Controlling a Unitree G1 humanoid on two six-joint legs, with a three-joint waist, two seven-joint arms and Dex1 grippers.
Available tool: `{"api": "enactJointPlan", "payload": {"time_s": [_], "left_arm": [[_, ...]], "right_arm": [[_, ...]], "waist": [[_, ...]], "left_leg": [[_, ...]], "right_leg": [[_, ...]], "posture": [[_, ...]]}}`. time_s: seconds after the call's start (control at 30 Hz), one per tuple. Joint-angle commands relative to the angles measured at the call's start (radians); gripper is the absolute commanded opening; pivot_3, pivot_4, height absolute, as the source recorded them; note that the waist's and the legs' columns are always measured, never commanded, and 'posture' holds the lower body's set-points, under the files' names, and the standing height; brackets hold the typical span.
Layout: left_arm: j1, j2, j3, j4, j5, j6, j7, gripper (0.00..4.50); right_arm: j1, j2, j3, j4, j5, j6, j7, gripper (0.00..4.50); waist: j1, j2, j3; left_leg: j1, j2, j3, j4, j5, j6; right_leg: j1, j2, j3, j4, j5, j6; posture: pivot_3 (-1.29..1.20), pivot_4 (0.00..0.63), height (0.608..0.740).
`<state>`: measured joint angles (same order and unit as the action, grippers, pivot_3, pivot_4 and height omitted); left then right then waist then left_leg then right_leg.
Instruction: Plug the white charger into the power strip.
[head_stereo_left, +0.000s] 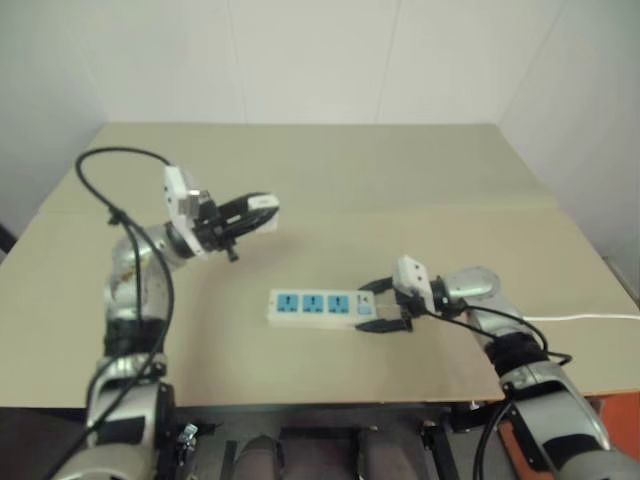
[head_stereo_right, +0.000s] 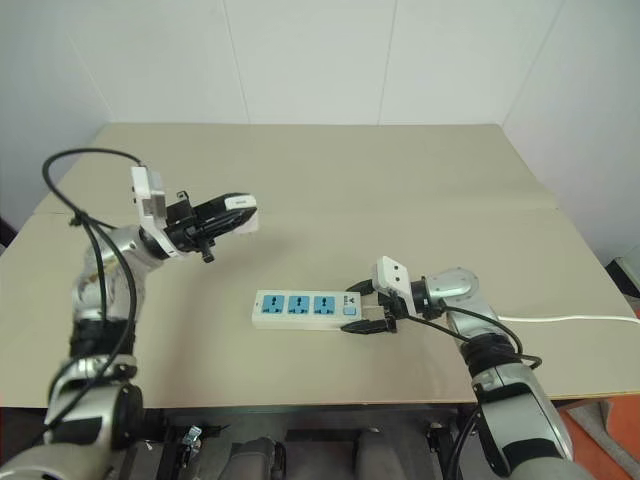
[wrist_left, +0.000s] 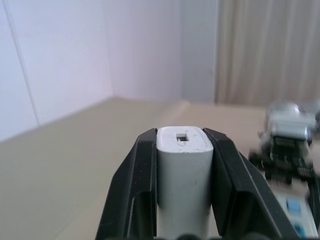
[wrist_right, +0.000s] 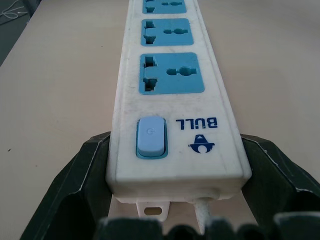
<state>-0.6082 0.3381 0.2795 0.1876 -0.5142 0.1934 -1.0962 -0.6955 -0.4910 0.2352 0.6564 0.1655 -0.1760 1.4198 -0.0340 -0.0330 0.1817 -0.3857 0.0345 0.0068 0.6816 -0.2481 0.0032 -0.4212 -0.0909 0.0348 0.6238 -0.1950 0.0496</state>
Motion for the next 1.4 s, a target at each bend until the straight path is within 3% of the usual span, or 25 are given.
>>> {"api": "enactJointPlan", "payload": {"time_s": [0.03,0.17,0.27,0.43,0.63,0.93,1.4], "left_arm": [[0.025,0.085,-0.024,-0.092,-0.073,0.130,-0.046,1.02],[0.017,0.169,-0.139,-0.136,-0.022,0.285,-0.008,1.02],[0.010,0.188,-0.198,-0.128,0.028,0.261,0.000,1.02],[0.019,0.150,-0.202,-0.085,-0.070,0.226,-0.149,1.02],[-0.017,0.072,-0.231,0.026,-0.084,0.186,-0.256,1.02],[-0.103,-0.039,-0.305,0.309,0.012,0.020,-0.392,1.02],[-0.104,-0.131,-0.327,0.460,0.077,-0.168,-0.481,1.02]], "right_arm": [[-0.001,-0.011,0.018,0.063,-0.051,-0.026,0.017,3.42],[-0.006,-0.002,0.017,0.082,-0.057,-0.039,0.011,3.42],[0.005,0.003,0.018,0.076,-0.057,-0.043,0.009,3.42],[0.026,0.009,0.017,0.057,-0.058,-0.041,-0.009,3.42],[0.049,0.012,0.020,0.026,-0.061,-0.033,-0.026,3.42],[0.071,0.016,0.027,-0.020,-0.064,-0.004,-0.033,3.42],[0.096,0.011,0.031,-0.075,-0.068,0.029,-0.040,3.42]], "waist": [[-0.006,0.000,0.000],[-0.003,-0.001,-0.002],[-0.003,-0.002,-0.003],[-0.006,-0.002,-0.003],[-0.005,-0.004,-0.005],[-0.009,-0.005,-0.007],[-0.009,-0.005,-0.007]], "left_leg": [[0.000,0.000,0.000,0.000,0.000,0.000],[0.002,-0.001,-0.001,-0.001,0.000,-0.001],[0.003,-0.001,-0.001,-0.001,0.000,-0.001],[0.003,0.000,-0.001,-0.002,0.000,-0.001],[0.004,-0.001,0.000,-0.002,0.000,-0.001],[0.003,-0.001,-0.001,-0.002,0.000,0.000],[0.002,-0.001,-0.001,-0.002,0.000,0.000]], "right_leg": [[0.000,0.001,0.000,0.000,0.000,0.000],[0.002,0.000,0.000,0.000,0.000,0.000],[0.003,0.000,0.000,-0.001,0.000,0.000],[0.002,0.001,0.000,-0.001,-0.001,-0.001],[0.003,0.001,0.000,-0.001,-0.001,-0.001],[0.002,0.001,0.000,-0.001,-0.001,-0.001],[0.002,0.001,0.000,-0.002,-0.001,-0.001]], "posture": [[0.00,0.150,0.740],[0.00,0.150,0.740],[0.00,0.150,0.740],[0.00,0.150,0.740],[0.00,0.150,0.740],[0.00,0.150,0.740],[0.00,0.150,0.740]]}}
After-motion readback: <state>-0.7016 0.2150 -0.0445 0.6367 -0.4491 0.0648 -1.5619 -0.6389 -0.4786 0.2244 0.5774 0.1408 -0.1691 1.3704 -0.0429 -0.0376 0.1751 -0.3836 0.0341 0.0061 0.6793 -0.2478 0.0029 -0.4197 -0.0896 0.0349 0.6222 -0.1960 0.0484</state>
